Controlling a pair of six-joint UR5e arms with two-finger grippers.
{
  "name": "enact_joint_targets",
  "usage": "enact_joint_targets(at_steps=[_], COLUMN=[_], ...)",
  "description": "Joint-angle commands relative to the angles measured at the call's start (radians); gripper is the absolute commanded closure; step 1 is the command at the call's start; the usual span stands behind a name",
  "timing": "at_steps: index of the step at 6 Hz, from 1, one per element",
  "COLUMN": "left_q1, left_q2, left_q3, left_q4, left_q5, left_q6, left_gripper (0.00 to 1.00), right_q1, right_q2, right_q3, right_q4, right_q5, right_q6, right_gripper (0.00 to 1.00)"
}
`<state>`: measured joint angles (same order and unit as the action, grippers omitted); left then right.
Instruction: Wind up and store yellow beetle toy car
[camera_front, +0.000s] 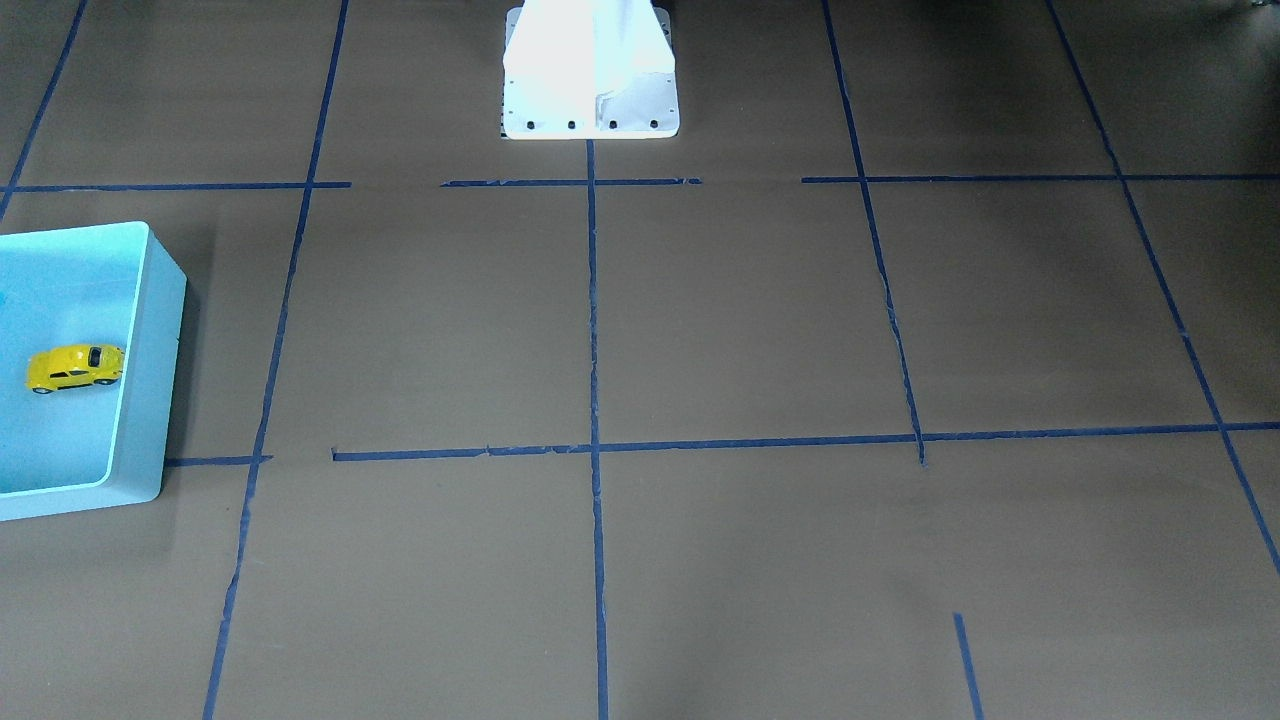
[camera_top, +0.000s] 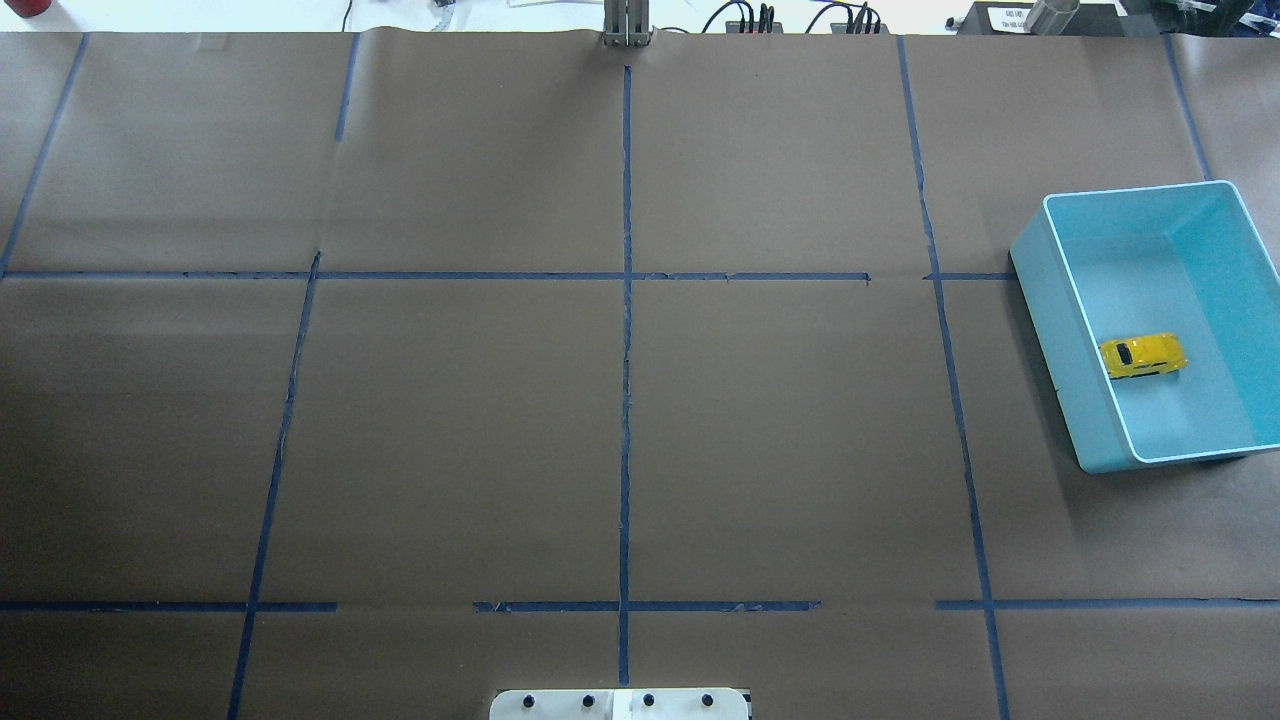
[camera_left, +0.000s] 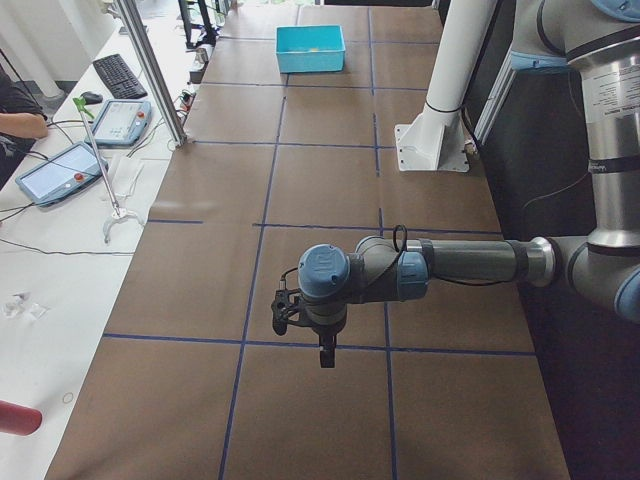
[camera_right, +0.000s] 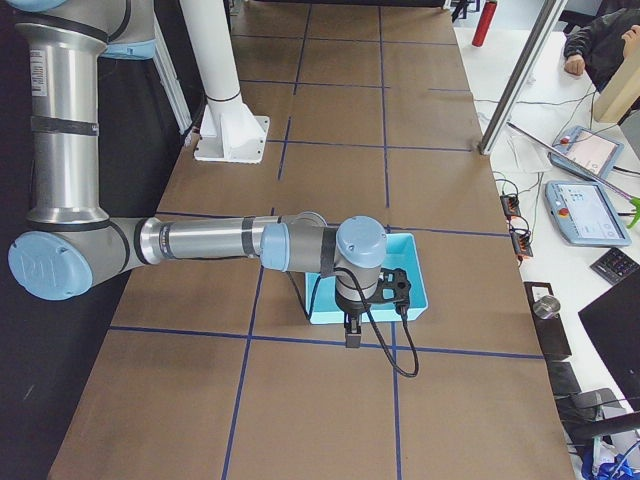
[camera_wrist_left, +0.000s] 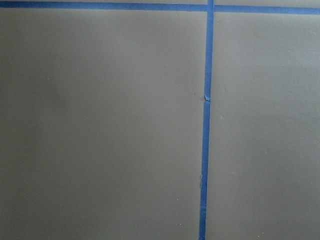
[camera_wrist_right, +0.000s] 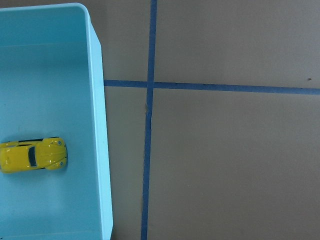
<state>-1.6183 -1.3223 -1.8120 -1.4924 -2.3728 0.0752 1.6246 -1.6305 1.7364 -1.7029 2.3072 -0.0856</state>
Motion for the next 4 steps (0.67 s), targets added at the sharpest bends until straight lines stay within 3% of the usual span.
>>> enact_joint_targets(at_steps=[1,4], left_q1=[0.0,0.0], left_q2=[0.0,-0.003], left_q3=[0.0,0.0], left_q4=[-0.002,-0.012], left_q5=[-0.005,-0.005], left_q6=[0.0,0.002], left_gripper=[0.0,0.0], right_q1=[0.0,0.0], right_q2=[0.0,-0.002], right_q3=[-0.001,-0.003], right_q4=[0.0,0.0], right_q5=[0.0,-0.002], right_q6=[0.0,0.0], right_gripper=[0.0,0.0])
